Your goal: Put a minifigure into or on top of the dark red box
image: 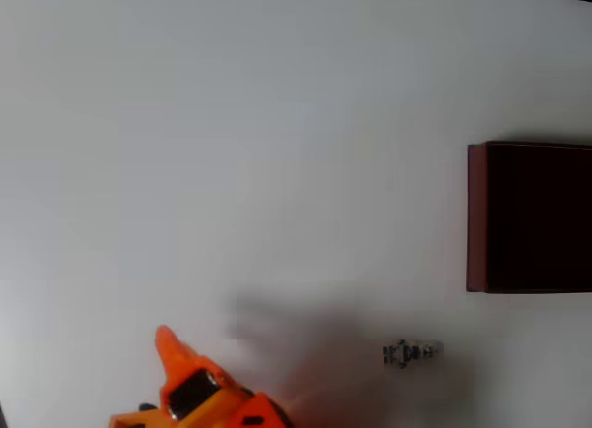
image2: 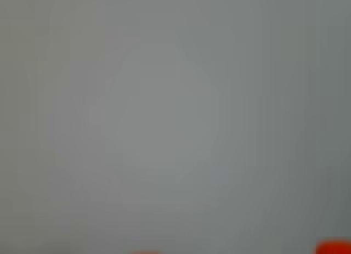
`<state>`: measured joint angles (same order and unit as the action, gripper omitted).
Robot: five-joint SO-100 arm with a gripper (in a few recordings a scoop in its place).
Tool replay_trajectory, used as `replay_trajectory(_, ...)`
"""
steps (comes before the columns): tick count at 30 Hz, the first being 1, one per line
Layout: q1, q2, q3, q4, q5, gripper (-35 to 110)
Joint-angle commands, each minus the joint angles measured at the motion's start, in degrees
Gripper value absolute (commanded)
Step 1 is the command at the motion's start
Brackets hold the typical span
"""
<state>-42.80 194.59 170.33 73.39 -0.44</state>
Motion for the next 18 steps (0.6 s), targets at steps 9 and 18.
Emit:
replay_trajectory(9, 28.7, -51.4, -39.6, 8.1, -19.2, 16)
replay_trajectory(18, 54.3, -42.7, -26.8, -4.1, -32.4, 31)
